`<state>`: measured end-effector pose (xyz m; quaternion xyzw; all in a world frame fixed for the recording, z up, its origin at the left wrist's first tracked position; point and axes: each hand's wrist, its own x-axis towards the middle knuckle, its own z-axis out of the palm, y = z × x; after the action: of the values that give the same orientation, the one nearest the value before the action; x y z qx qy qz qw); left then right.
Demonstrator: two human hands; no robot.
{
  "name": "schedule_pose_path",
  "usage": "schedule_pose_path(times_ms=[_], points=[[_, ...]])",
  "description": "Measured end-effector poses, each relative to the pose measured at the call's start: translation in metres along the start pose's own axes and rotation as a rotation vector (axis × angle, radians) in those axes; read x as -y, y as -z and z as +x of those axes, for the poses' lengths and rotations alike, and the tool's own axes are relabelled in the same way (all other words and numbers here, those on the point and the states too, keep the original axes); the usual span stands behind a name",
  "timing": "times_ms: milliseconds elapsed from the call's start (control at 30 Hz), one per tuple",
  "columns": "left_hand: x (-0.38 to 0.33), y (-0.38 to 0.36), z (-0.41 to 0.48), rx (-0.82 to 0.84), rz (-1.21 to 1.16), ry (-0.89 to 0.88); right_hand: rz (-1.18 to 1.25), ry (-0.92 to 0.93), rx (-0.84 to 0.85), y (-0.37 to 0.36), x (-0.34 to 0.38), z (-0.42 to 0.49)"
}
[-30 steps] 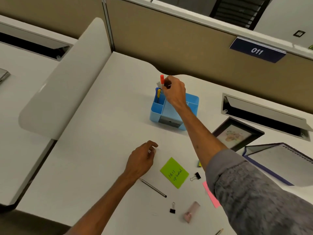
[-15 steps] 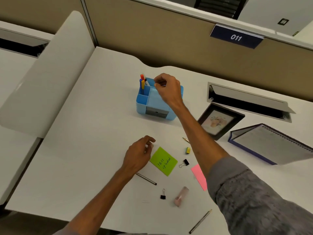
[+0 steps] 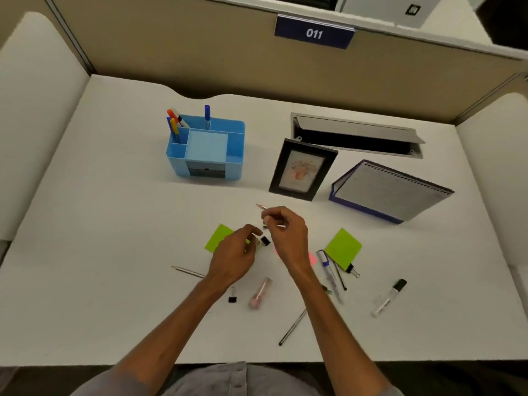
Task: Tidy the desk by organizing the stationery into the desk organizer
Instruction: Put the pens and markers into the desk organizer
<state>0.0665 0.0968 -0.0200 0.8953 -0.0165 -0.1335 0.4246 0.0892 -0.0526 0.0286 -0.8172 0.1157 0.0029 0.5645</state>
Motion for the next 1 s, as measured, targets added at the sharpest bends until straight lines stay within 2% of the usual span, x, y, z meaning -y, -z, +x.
schedule_pose_path(times_ms=[333, 567, 667, 867, 1000], points=[[-0.059, -0.077, -0.019, 0.078, 0.056, -0.154, -0.075, -0.125, -0.118, 0.108, -0.09, -0.096], [-0.084, -0.126, -0.009, 0.134, 0.466, -0.538, -0.047, -0.205, -0.227, 0.159, -0.119, -0.112], [-0.087, -0.138, 0.001, 0.19, 0.58, -0.633, -0.043, -0.206, -0.229, 0.172, -0.123, -0.113], [-0.085, -0.152, 0.006, 0.228, 0.694, -0.643, -0.058, -0.211, -0.221, 0.189, -0.137, -0.116], [-0.085, -0.157, 0.006, 0.206, 0.693, -0.622, -0.167, -0.165, -0.186, 0.188, -0.146, -0.113]])
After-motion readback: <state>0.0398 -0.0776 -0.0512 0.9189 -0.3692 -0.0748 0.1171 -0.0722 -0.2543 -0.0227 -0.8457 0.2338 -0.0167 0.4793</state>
